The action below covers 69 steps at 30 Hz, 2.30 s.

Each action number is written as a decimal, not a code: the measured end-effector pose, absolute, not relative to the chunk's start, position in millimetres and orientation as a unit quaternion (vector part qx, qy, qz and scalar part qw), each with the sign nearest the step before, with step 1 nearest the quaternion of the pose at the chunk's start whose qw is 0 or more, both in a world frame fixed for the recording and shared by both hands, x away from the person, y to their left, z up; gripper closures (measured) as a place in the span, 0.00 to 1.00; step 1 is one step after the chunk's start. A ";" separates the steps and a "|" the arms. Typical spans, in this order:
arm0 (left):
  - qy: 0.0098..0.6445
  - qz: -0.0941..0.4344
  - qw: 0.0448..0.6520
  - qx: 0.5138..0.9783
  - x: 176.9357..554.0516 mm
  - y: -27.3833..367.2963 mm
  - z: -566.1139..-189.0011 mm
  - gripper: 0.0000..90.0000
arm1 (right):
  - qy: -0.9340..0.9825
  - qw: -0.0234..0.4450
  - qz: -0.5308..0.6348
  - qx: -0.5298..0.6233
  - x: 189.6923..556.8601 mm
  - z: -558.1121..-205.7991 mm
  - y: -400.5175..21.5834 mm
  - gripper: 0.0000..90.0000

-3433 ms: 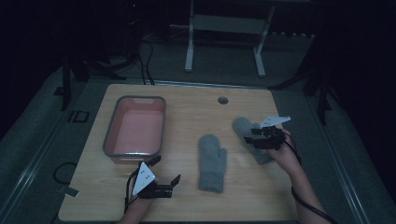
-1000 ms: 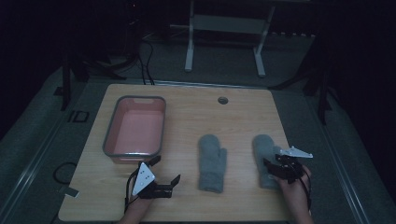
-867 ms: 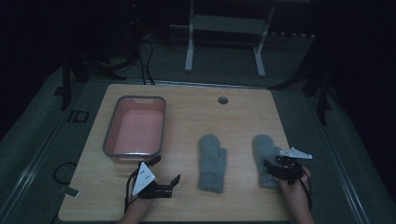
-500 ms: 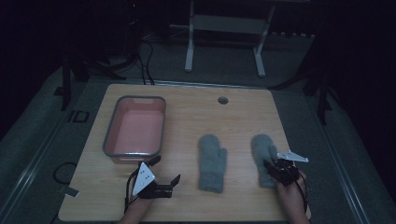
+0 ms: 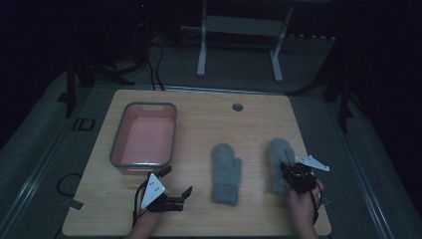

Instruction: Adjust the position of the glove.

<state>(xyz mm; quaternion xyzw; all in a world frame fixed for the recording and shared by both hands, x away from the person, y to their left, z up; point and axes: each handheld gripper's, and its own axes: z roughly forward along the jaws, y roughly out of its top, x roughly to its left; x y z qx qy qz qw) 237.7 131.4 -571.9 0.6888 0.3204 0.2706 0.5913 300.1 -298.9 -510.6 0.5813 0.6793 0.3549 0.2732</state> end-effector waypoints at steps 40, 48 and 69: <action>0.320 0.270 0.592 0.688 237.6 131.8 -572.0 0.02 | 0.721 0.141 0.388 0.557 290.8 -528.3 -141.1 0.84; 0.325 0.269 0.592 0.687 238.1 132.0 -571.9 0.02 | 0.730 0.120 0.409 0.534 291.2 -515.6 -145.1 0.55; 0.348 0.169 0.518 0.763 252.4 95.7 -543.2 0.02 | 0.742 0.135 0.520 0.400 309.1 -496.2 -240.3 0.17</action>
